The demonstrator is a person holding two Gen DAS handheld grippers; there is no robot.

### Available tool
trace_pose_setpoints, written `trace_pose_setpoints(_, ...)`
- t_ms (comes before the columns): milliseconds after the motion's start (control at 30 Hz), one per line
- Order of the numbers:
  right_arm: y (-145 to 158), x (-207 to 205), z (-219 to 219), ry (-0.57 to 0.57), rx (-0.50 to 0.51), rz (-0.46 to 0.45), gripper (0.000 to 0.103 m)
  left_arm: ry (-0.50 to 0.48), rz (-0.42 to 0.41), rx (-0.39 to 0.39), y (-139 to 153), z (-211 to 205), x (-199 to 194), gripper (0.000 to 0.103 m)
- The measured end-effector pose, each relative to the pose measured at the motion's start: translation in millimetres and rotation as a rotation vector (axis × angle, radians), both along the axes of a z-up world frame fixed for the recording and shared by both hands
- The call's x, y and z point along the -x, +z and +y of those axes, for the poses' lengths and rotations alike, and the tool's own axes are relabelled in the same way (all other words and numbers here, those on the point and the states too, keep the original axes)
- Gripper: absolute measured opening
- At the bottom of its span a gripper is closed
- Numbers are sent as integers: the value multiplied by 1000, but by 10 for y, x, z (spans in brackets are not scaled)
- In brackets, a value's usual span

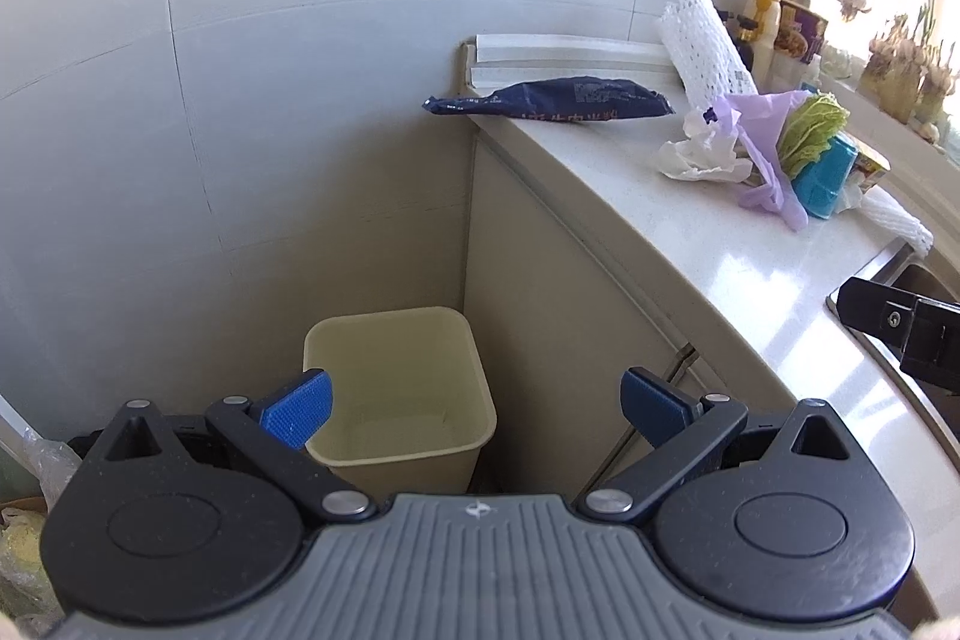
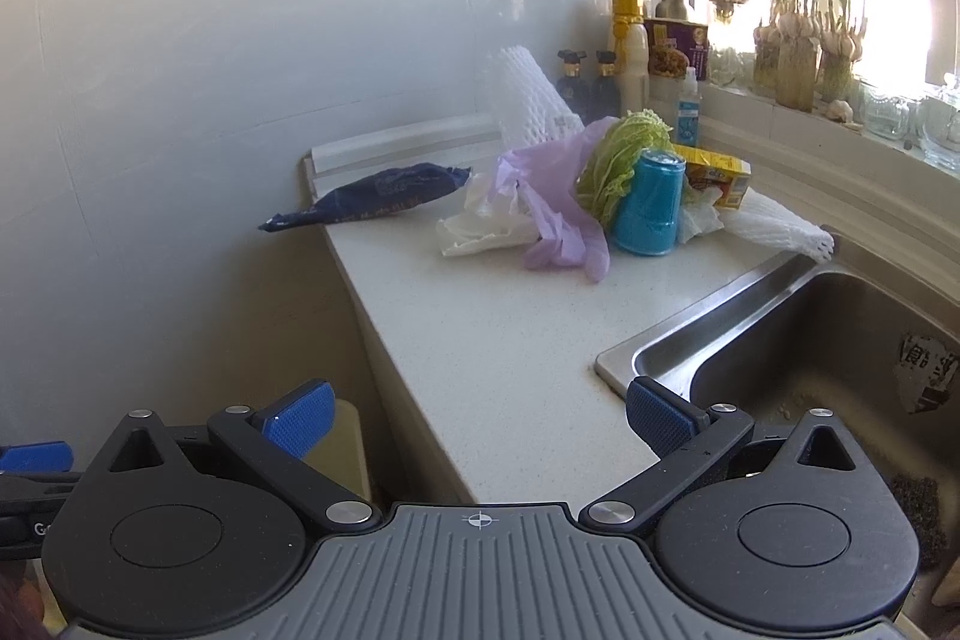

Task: Collect trash
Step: 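Reach the left tool to the blue wrapper while the right tool reaches the lilac glove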

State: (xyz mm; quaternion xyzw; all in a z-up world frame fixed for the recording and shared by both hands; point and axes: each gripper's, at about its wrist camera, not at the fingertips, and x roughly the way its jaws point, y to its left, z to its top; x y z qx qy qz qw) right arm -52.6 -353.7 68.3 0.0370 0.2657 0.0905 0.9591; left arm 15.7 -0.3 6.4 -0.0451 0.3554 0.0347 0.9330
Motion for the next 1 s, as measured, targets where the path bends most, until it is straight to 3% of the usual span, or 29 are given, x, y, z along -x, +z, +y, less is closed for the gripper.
trace_pose_setpoints(267,86,-340,-45,-11,12,-85,103,-78,-96,-4,21,-49,-302,103)
trace_pose_setpoints(400,119,-609,-101,-30,0,-73,103,-101,-157,-48,42,-73,-485,103)
trace_pose_setpoints(600,193,-1053,-203,-5,-103,-22,103,-157,-156,3,113,-27,-808,103)
trace_pose_setpoints(833,167,-1511,-252,-33,-118,-34,103,-284,-150,-35,121,-76,-1241,103)
trace_pose_setpoints(1000,-39,-1703,-497,-50,-259,-59,103,-358,-165,8,60,-30,-1603,101)
